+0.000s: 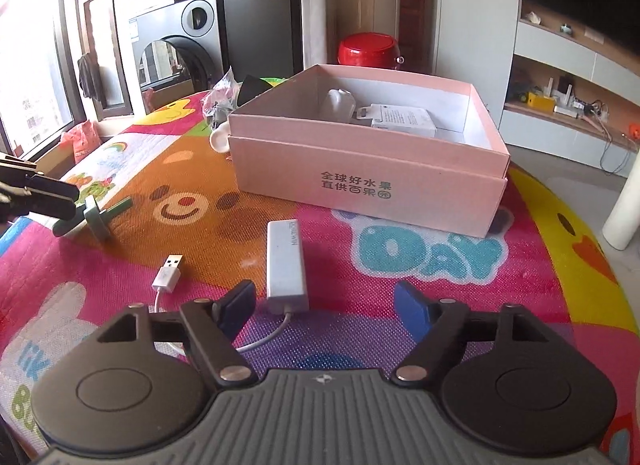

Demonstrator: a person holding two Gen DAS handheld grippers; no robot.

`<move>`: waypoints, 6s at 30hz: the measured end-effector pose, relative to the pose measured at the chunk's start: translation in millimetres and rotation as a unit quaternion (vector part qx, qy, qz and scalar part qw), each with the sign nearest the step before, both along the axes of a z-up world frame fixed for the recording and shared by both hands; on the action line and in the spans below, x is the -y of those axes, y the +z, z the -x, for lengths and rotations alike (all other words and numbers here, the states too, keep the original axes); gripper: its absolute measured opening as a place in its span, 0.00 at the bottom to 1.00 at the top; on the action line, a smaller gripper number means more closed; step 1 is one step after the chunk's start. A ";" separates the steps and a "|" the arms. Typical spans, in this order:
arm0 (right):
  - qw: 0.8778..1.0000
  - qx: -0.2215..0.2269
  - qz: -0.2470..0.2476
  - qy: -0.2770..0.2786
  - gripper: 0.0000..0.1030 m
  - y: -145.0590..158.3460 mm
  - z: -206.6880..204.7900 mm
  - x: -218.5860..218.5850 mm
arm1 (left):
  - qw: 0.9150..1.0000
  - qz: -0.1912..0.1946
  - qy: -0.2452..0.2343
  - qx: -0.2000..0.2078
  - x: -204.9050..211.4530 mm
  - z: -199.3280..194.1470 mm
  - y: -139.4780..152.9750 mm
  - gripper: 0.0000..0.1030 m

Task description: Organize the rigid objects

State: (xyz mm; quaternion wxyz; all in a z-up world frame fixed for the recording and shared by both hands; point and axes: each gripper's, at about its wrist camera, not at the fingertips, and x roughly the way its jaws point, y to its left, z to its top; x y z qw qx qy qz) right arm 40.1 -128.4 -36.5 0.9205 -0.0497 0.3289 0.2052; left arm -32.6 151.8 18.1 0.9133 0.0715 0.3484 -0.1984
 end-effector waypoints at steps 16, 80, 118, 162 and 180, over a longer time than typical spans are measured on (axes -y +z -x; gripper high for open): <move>1.000 0.003 0.003 -0.004 0.77 0.2 2.1 -1.6 | 0.998 -0.048 -0.016 0.027 57.9 -17.6 -10.0 0.36; 0.991 0.129 -0.037 -0.012 0.20 97.2 65.5 41.8 | 0.999 0.011 0.028 0.025 114.4 15.2 -13.1 0.14; 0.979 0.137 -0.121 -0.087 0.34 167.3 -78.3 64.0 | 0.968 0.112 0.222 0.037 63.8 -71.8 27.5 0.17; 0.997 0.053 0.021 0.052 0.69 97.3 -68.0 -73.4 | 0.971 0.110 0.210 0.025 10.1 -71.9 -15.6 0.40; 0.987 -0.098 0.124 -0.008 0.76 53.1 -308.9 -269.0 | 0.923 0.240 0.299 0.030 -52.2 -52.3 -21.0 0.40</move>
